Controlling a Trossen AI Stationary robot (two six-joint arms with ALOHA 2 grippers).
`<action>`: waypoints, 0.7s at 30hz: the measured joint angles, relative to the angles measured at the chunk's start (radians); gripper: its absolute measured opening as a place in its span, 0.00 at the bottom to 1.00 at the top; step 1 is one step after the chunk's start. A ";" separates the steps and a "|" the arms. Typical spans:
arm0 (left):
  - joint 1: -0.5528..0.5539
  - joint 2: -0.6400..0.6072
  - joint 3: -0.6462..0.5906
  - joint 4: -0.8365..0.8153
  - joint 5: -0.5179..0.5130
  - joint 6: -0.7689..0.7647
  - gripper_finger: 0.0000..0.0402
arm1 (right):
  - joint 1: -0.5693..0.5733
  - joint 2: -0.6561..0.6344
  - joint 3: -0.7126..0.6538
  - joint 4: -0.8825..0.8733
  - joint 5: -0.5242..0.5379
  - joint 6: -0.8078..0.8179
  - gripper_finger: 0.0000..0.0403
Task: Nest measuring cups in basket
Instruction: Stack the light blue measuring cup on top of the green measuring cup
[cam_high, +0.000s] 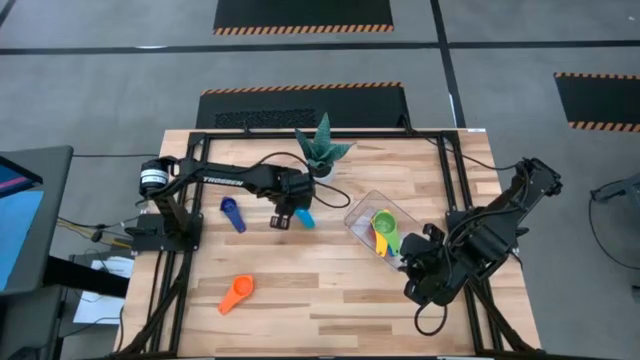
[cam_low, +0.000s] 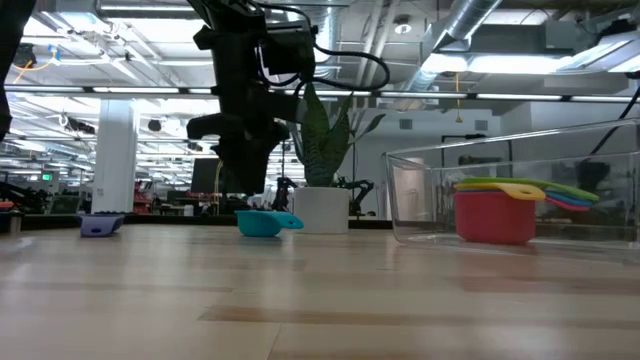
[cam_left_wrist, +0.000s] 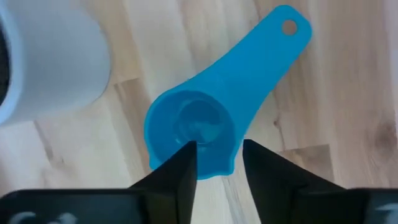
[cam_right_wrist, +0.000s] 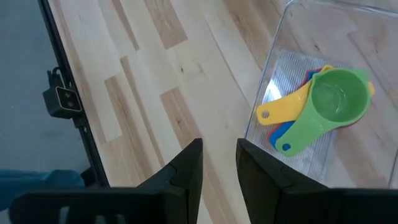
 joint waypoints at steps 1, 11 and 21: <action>0.000 0.000 0.000 -0.002 0.007 0.023 0.31 | 0.000 0.000 0.000 0.000 0.001 0.000 0.30; -0.002 0.000 0.000 0.001 0.011 0.086 0.37 | 0.000 0.000 0.000 0.000 0.003 0.017 0.30; -0.002 0.002 -0.109 0.096 -0.039 0.047 0.37 | 0.000 0.000 0.000 0.000 0.003 0.018 0.30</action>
